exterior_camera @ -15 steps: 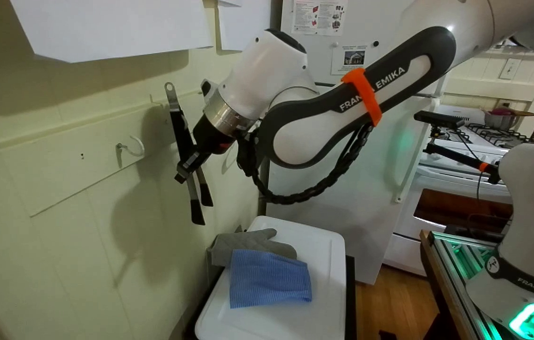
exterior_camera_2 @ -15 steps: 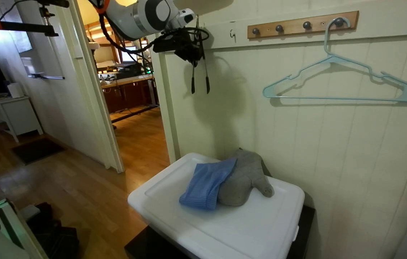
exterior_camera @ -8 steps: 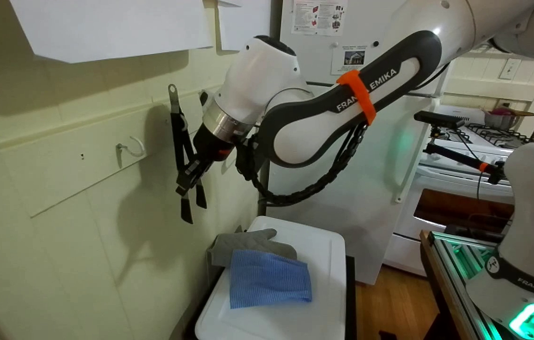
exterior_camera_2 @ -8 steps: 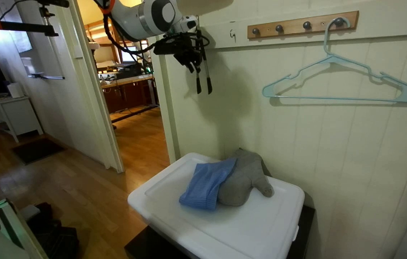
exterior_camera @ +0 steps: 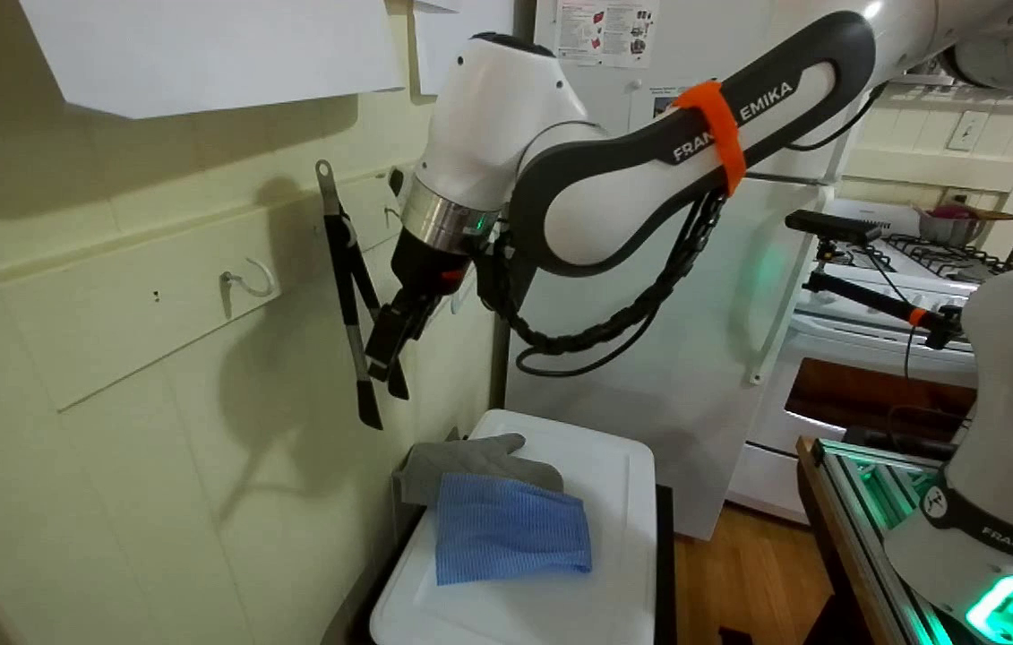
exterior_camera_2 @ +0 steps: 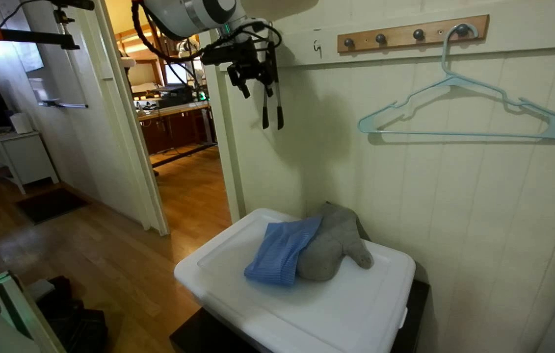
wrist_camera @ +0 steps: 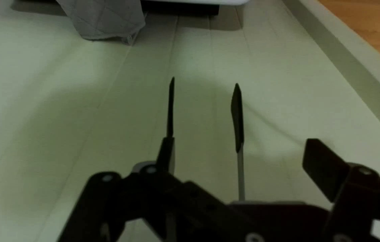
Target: Move the tongs from the hook on the right to the center hook
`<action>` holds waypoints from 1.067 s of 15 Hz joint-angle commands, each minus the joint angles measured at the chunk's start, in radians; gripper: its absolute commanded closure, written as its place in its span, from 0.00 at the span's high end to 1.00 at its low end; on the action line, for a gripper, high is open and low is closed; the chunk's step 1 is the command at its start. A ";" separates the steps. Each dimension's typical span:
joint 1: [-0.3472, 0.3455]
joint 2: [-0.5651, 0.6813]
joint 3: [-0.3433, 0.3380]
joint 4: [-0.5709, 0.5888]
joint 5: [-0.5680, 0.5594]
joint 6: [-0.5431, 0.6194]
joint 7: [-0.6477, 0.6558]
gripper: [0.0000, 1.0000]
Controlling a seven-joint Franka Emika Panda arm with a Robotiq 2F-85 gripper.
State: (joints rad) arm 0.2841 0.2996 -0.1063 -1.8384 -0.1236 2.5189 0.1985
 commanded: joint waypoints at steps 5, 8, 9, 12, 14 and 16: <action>-0.102 -0.152 0.108 -0.145 0.006 -0.125 -0.058 0.99; -0.138 -0.205 0.124 -0.216 0.025 -0.117 -0.092 1.00; -0.151 -0.225 0.127 -0.242 0.034 -0.120 -0.107 1.00; -0.186 -0.283 0.126 -0.320 0.057 -0.110 -0.181 1.00; -0.208 -0.317 0.123 -0.372 0.095 -0.092 -0.253 1.00; -0.225 -0.345 0.118 -0.412 0.168 -0.096 -0.333 1.00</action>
State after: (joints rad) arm 0.0899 0.0262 0.0039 -2.1572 -0.0474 2.4102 -0.0232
